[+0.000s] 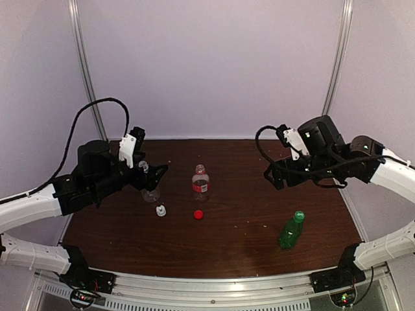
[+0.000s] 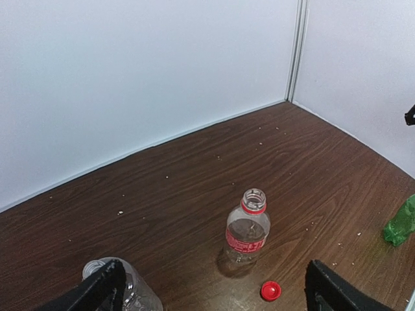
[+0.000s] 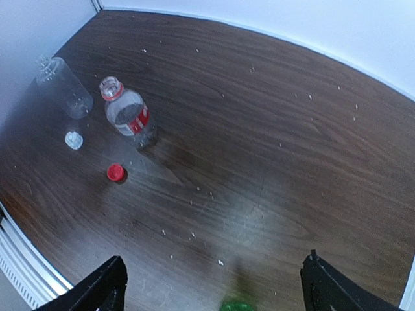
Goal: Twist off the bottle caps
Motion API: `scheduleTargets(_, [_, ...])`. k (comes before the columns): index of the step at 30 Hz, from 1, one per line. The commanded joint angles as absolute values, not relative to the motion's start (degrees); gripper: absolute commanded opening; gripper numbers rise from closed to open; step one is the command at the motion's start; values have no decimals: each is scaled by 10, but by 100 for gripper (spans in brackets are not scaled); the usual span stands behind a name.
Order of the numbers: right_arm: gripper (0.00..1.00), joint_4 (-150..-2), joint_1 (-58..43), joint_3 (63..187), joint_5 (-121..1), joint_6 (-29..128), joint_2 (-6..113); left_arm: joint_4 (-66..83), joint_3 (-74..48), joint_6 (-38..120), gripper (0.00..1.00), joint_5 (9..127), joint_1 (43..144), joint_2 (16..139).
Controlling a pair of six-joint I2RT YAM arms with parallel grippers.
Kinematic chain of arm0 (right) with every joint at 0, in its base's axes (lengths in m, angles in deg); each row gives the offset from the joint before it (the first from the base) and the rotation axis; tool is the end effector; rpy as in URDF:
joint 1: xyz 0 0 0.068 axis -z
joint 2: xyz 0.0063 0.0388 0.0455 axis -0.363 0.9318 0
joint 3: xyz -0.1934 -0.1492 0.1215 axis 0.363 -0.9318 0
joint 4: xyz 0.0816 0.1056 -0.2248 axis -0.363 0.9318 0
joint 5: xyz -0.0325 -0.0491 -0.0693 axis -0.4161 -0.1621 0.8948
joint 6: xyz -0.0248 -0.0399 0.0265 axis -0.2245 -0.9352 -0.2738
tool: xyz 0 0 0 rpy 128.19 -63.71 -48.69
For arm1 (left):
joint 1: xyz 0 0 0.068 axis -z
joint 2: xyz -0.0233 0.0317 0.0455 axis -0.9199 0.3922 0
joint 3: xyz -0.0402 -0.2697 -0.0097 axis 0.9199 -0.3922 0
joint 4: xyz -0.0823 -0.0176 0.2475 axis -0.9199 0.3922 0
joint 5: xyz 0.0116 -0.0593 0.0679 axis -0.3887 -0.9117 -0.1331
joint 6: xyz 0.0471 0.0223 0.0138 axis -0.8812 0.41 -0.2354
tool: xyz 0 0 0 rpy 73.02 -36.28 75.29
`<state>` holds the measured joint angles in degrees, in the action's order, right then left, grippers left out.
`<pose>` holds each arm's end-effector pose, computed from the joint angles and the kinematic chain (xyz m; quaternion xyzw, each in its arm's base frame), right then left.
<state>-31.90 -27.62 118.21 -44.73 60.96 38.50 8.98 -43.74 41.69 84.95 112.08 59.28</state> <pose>0.1582 0.1741 0.3539 -0.2155 0.8857 0.1755 0.3719 0.1693 -0.1627 0.2998 0.1799 0.7682 -0.2403 0.5654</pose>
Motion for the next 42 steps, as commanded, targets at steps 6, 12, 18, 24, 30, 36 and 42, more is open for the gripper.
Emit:
scheduleTargets(6, [90, -193, -293, 1089, -470, 729, 317, 69, -413, 417, 98, 828, 1120, 617])
scheduleTargets(12, [88, -190, -311, 1057, -472, 747, 325, 66, -414, 421, 98, 826, 1120, 625])
scheduleTargets(18, [76, -161, -313, 1049, -459, 760, 323, 66, -420, 427, 98, 827, 1120, 619])
scheduleTargets(24, [65, -157, -315, 1029, -481, 765, 320, 68, -423, 427, 98, 837, 1120, 617])
scheduleTargets(30, [53, -148, -320, 1030, -475, 772, 313, 69, -422, 426, 98, 839, 1120, 616])
scheduleTargets(36, [22, -146, -324, 1041, -470, 768, 314, 68, -423, 425, 98, 837, 1119, 617])
scheduleTargets(42, [4, -167, -335, 1090, -464, 740, 329, 49, -428, 415, 98, 792, 1120, 608])
